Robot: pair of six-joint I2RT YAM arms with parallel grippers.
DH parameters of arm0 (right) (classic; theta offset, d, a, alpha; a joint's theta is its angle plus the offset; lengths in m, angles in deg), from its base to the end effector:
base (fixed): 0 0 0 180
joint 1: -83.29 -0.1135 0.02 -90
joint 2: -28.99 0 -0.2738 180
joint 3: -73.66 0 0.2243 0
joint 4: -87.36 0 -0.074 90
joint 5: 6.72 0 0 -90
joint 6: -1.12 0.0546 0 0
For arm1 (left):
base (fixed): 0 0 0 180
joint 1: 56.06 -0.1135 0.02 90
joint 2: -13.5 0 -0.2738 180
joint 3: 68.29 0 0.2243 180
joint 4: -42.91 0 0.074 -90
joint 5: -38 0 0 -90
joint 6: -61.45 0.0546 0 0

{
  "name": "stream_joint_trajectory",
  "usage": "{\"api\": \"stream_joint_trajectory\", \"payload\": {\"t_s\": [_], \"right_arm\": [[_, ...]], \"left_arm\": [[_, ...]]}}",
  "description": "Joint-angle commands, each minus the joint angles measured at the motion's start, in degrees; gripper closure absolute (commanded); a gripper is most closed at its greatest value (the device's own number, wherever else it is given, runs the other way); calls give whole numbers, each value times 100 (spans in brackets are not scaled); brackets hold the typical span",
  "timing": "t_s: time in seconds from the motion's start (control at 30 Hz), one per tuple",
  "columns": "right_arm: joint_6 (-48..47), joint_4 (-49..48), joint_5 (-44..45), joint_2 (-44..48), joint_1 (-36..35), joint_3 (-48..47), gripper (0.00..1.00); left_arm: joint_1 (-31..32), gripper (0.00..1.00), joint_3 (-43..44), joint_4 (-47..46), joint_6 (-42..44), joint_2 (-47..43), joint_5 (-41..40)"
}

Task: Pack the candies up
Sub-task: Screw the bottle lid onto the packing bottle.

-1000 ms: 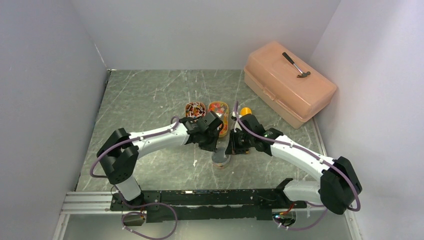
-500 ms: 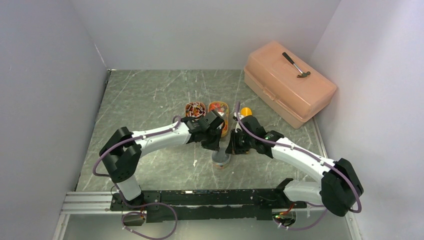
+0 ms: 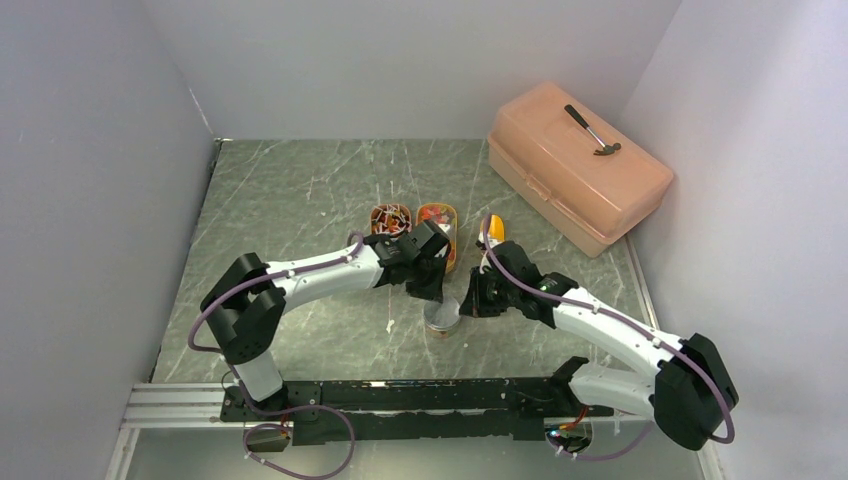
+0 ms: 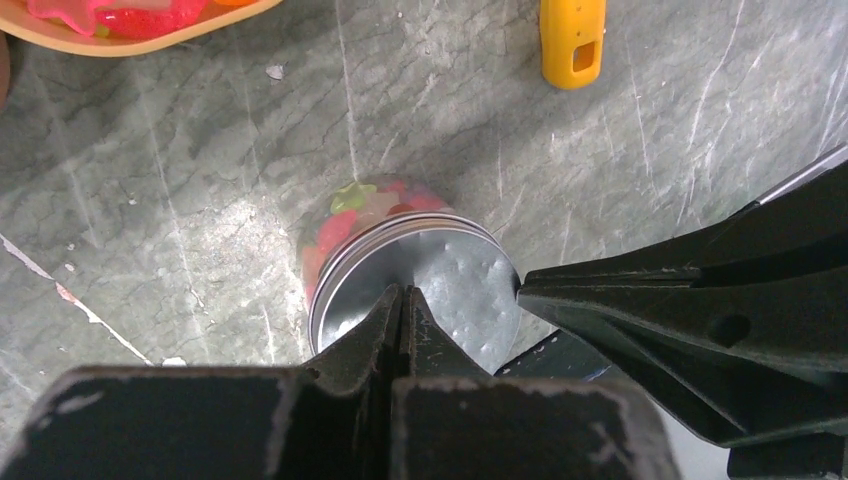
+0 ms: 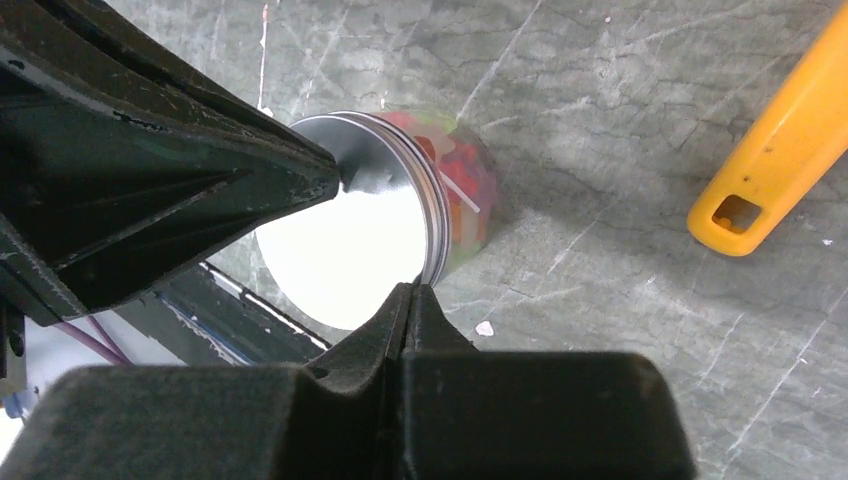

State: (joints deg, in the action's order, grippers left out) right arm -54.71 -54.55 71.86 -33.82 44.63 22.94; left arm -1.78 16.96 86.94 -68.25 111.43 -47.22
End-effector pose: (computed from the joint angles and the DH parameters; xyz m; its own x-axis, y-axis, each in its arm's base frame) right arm 0.1462 0.1308 0.2121 -0.8957 -0.0116 -0.4444 -0.2517 0.8372 0.4855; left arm 0.1989 -0.2844 0.2281 -0.9093 0.1742 -0.3778 0.3313 0.8526 -0.4042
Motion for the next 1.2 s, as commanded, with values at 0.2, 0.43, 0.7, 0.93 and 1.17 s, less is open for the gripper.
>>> {"api": "stream_joint_trajectory", "payload": {"t_s": [0.2, 0.43, 0.7, 0.93, 1.17], "right_arm": [[174, 325, -91, 335, -35, -190, 100], [268, 354, -337, 474, -113, -581, 100], [424, -31, -506, 188, -255, -446, 100], [527, -339, -441, -66, -288, -27, 100], [596, -513, -277, -220, -294, 466, 100]], "left_arm": [[5, 97, -435, 1, -38, -276, 6], [9, 97, -429, 46, -14, -513, -11], [4, 97, -423, 112, -34, -595, 186], [111, 97, -666, -41, -157, -553, 343], [184, 97, -1101, -230, -355, -579, 411]]}}
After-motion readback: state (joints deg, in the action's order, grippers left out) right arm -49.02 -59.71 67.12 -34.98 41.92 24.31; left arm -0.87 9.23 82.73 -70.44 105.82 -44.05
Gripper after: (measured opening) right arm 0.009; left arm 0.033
